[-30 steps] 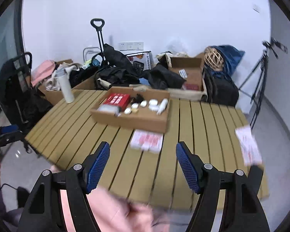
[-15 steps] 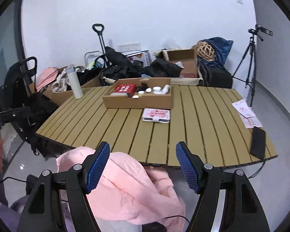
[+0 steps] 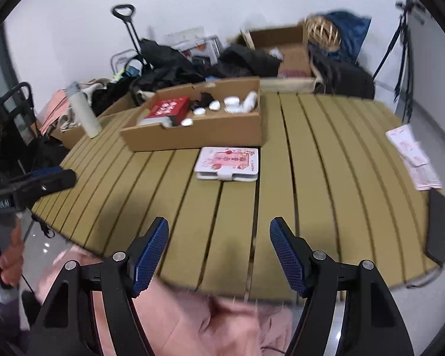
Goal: Organize objects
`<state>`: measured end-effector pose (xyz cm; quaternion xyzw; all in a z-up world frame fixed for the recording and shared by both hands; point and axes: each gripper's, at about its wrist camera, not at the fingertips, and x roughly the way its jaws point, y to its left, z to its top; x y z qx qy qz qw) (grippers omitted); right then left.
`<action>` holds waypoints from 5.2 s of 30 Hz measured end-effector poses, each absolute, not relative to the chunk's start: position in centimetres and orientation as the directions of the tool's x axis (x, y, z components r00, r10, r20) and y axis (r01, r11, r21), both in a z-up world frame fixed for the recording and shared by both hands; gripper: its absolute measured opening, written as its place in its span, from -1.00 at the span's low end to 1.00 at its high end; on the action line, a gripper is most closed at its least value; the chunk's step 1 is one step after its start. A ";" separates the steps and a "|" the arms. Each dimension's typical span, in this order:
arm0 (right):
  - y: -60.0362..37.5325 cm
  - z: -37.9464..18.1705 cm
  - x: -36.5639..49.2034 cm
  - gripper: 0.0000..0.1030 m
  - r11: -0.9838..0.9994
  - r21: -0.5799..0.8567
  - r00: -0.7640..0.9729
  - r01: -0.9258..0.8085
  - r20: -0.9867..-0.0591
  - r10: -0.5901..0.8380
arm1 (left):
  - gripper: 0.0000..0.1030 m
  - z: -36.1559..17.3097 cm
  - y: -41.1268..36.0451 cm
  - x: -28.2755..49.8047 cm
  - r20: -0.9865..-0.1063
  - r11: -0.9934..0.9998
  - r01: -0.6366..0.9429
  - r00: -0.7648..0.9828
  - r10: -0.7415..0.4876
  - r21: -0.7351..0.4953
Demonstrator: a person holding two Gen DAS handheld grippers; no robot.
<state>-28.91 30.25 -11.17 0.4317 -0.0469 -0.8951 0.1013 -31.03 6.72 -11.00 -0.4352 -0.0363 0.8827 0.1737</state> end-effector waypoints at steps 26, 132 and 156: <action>29.8 -17.0 -39.7 -0.43 -0.954 0.258 -0.511 0.155 -0.805 -0.301 | -0.78 -17.9 11.0 -38.4 -0.783 -0.883 -0.199 -0.408 0.468 -0.424; 22.2 -1.3 -5.6 0.81 -0.978 0.095 -0.778 0.188 -0.593 -0.207 | 1.00 -1.0 -0.9 -5.1 -0.608 -0.999 -0.045 -0.793 0.028 0.013; 21.1 -1.8 -5.8 0.81 -0.986 0.037 -0.780 0.161 -0.608 -0.151 | 1.00 -1.6 -1.6 -4.8 -0.623 -1.000 -0.022 -0.782 0.025 -0.012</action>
